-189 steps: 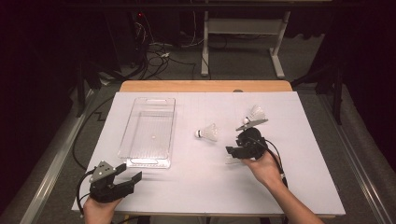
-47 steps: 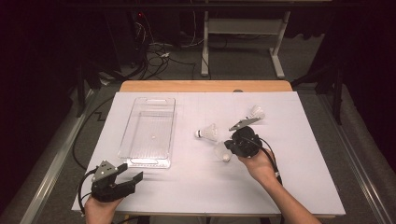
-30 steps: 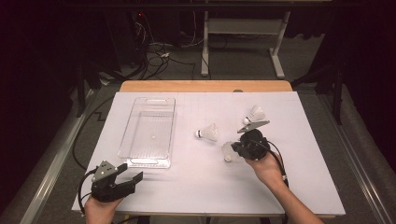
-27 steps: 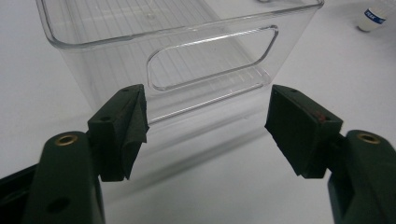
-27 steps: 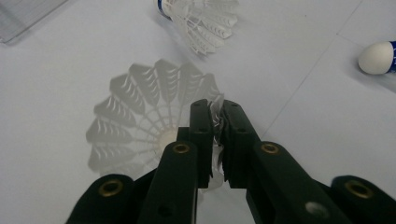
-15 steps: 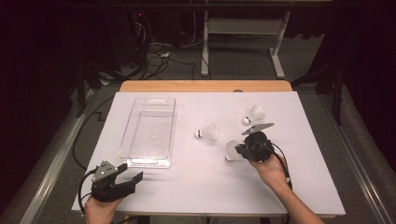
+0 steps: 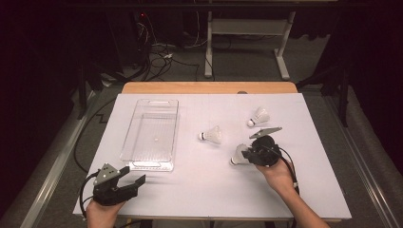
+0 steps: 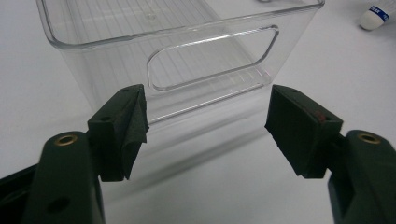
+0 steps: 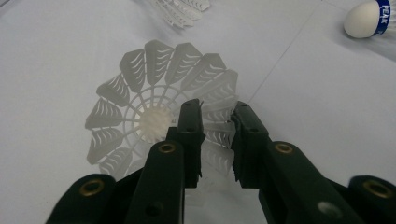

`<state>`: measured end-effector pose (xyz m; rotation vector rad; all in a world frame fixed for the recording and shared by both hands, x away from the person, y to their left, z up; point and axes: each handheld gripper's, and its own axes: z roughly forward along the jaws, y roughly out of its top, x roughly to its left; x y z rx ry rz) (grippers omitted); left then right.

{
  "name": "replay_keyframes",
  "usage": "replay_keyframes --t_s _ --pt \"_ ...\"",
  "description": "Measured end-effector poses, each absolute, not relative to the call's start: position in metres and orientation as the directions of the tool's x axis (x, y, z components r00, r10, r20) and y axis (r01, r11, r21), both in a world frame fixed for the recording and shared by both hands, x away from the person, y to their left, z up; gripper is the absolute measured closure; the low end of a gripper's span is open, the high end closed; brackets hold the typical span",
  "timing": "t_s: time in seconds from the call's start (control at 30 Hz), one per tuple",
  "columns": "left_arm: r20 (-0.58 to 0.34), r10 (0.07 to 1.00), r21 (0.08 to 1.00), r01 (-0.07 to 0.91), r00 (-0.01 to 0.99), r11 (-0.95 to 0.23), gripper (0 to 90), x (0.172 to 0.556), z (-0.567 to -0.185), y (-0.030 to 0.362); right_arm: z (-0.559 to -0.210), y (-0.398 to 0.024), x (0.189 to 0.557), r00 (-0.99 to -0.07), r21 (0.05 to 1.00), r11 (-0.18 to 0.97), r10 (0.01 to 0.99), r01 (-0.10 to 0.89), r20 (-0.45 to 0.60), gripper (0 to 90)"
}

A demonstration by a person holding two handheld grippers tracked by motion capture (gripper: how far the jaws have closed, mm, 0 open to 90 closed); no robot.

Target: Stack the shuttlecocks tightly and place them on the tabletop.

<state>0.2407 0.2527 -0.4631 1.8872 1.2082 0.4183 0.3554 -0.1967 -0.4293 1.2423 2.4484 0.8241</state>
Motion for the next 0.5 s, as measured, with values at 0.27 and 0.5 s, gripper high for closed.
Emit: replay_keyframes --t_s 0.27,0.5 --pt "-0.152 0.864 0.79 0.585 0.48 -0.186 30.2 0.2409 -0.4632 0.2527 -0.4332 -0.2016 0.3557 -0.582 0.597 0.456 0.813 0.66 0.023 72.4" --pt "-0.154 0.864 0.789 0.586 0.48 -0.184 30.2 0.2411 -0.4633 0.2529 -0.4377 -0.206 0.3561 -0.567 0.597 0.439 0.823 0.671 0.032 70.0"
